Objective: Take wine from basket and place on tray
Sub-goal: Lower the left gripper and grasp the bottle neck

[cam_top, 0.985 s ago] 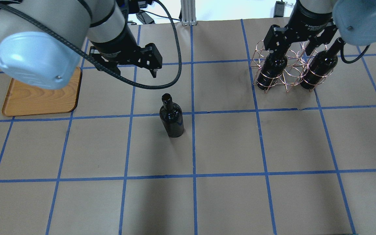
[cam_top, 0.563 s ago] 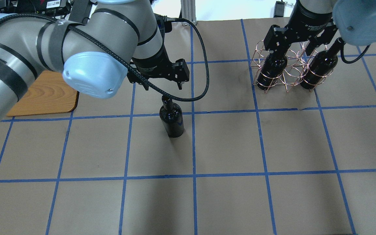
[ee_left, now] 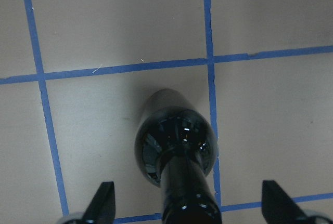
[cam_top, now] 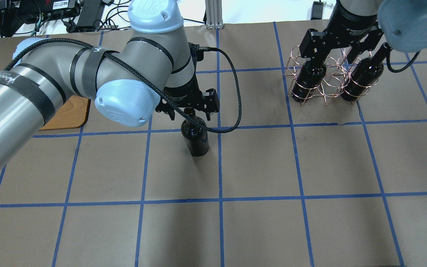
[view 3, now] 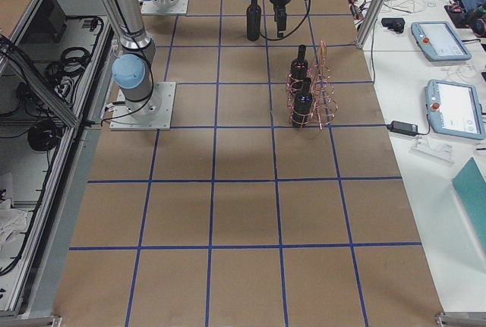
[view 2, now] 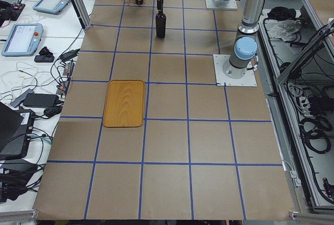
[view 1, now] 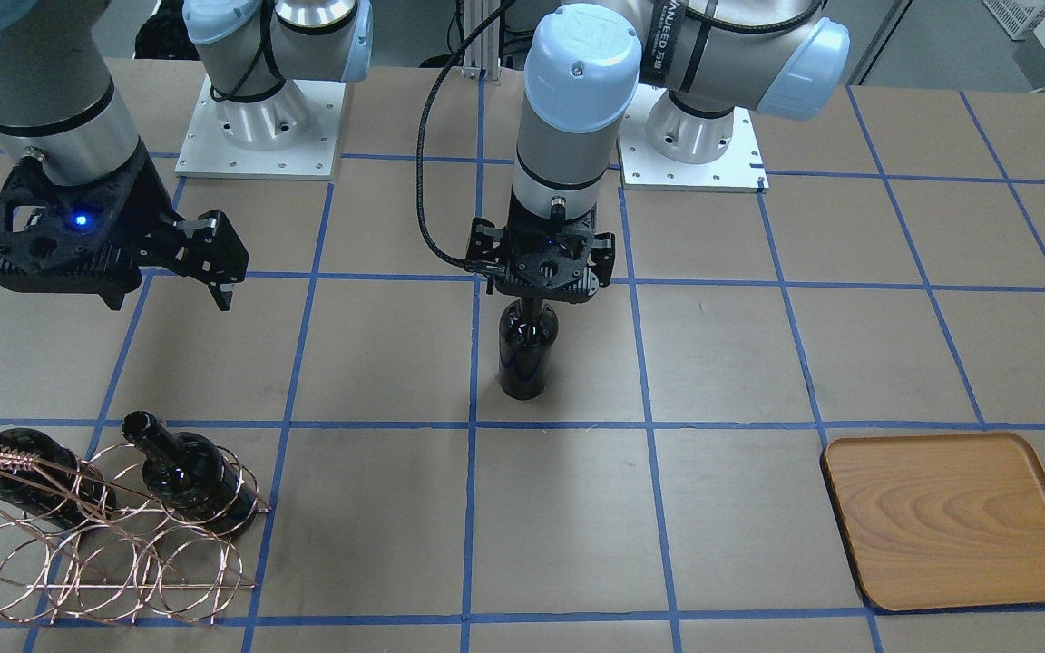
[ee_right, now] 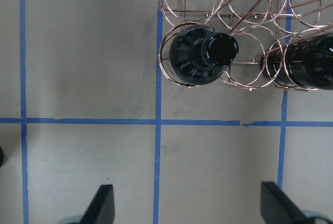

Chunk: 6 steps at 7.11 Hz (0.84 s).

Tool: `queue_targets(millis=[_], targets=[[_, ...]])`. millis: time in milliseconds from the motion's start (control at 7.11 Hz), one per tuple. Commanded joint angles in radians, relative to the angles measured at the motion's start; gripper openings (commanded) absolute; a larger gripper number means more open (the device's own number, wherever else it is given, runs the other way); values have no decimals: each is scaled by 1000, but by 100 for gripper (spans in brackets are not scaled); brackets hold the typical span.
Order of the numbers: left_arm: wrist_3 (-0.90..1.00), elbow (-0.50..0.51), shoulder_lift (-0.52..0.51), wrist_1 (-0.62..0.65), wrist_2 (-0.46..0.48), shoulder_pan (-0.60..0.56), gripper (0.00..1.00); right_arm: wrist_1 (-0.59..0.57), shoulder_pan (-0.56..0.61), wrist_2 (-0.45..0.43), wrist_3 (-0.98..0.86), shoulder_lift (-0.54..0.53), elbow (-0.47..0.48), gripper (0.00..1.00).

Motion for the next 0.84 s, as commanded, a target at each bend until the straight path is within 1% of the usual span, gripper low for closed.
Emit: queue_targets(millis=[0, 141, 563, 704], targets=[[0, -3, -3, 15, -2, 0, 91, 0, 0, 0, 1, 0, 0, 100], [0, -3, -4, 30, -2, 0, 76, 0, 0, 0, 1, 0, 0, 100], [5, -3, -10, 46, 1, 0, 75, 0, 0, 1, 1, 0, 0, 100], [8, -3, -12, 46, 2, 0, 66, 0, 0, 0, 1, 0, -1, 100]])
